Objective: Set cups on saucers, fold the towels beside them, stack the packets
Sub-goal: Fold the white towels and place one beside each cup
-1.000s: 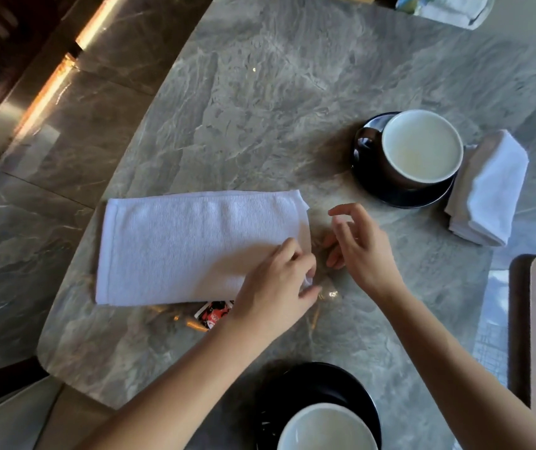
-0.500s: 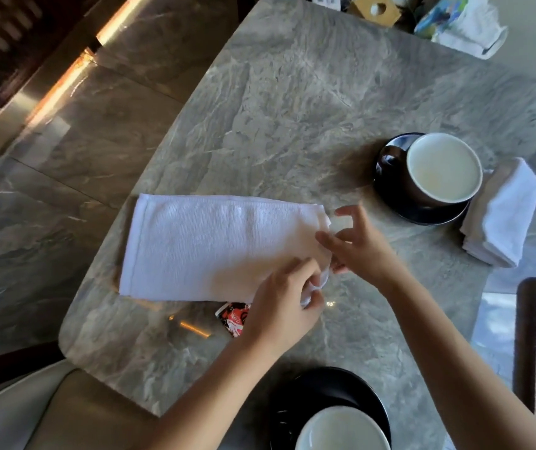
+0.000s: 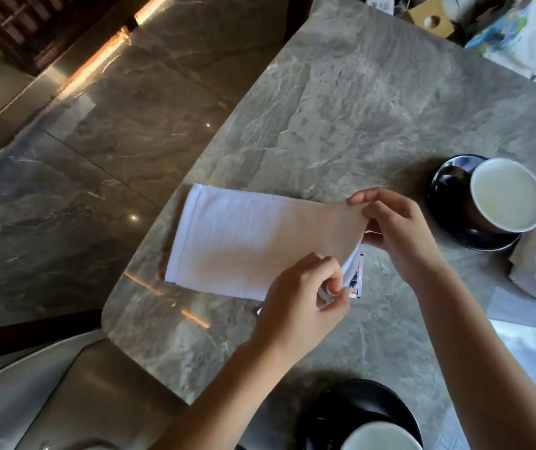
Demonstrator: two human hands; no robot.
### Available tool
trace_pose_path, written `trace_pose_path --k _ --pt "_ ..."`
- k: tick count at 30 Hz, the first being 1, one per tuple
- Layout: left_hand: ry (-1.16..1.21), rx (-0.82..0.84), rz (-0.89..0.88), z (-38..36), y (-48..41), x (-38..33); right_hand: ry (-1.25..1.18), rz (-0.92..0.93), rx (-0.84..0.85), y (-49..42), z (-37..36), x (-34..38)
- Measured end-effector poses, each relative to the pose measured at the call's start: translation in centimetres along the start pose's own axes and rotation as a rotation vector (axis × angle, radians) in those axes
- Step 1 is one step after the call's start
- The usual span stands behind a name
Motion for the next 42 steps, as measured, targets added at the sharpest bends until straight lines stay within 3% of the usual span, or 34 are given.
trace_pose_path --k 5,11,19,26,30,33,37,42 --pt "0.055 -0.083 0.085 5.2 0.9 2.2 -0.032 0.034 0.123 -0.8 -5.2 2.6" --pt "-0.103 -0.181 0.123 11.2 3.2 5.2 0.006 0.111 0.159 -1.0 -13.0 3.8" --pt "-0.215 -0.246 0.312 14.9 4.5 10.8 0.188 0.18 0.193 -1.2 -20.3 1.7" --pt "-0.191 -0.199 0.348 15.2 3.5 12.3 0.32 0.221 0.18 -1.8 -21.0 0.9" --pt "-0.253 -0.136 0.376 15.4 2.9 12.6 0.687 0.364 0.303 -2.3 -21.1 2.1" --pt "-0.292 -0.139 0.353 15.6 2.7 11.9 0.849 0.446 0.286 -2.7 -20.5 3.2" --pt "-0.275 -0.155 0.331 15.9 2.8 11.0 0.869 0.536 0.249 -2.9 -19.1 4.9" --pt "-0.272 -0.142 0.354 16.4 2.6 11.9 0.789 0.577 0.33 -3.4 -20.1 5.7"
Point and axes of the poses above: each hand's wrist, its own y-axis away from the middle knuckle, its own z-axis out of the back of the hand, x = y × z, the point moved 8 cm from there along -y, towards the middle knuckle, and after that the axes turned 9 degrees about z, right-handed, at the moved point
